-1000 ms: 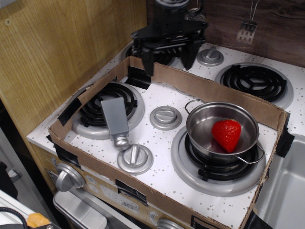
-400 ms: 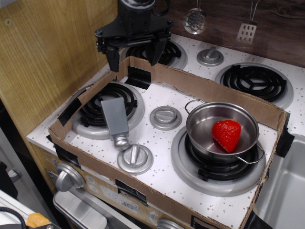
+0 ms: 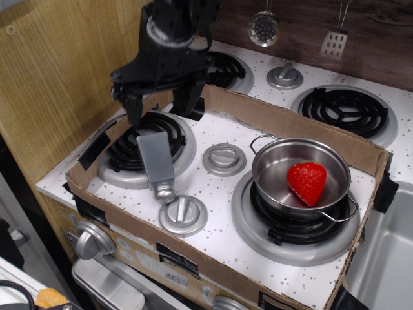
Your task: Right pepper shaker
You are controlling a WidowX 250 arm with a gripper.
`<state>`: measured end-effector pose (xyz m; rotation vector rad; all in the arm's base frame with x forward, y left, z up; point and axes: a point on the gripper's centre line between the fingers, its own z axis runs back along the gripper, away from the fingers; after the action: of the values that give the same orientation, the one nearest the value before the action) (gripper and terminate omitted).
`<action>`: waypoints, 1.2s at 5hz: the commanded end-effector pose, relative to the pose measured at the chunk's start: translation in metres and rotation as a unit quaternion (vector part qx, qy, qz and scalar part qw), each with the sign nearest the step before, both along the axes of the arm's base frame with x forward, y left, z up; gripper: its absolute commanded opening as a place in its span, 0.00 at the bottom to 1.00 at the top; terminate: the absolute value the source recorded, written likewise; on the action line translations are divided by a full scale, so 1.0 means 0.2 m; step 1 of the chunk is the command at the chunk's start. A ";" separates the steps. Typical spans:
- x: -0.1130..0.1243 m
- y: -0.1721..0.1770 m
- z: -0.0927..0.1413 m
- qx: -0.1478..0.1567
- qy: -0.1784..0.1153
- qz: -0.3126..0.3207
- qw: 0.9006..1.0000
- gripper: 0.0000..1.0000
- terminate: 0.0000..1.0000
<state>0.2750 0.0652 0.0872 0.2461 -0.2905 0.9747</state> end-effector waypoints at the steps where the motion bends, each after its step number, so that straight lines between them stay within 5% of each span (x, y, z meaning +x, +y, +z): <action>1: -0.04 0.04 -0.01 -0.004 -0.044 0.029 0.999 1.00 0.00; 4: -0.02 0.07 -0.13 -0.029 -0.071 0.016 0.997 1.00 0.00; 6: -0.05 0.04 -0.18 0.008 -0.097 -0.004 0.995 1.00 0.00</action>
<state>0.2597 0.0748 0.0415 0.1752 -0.4470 0.9944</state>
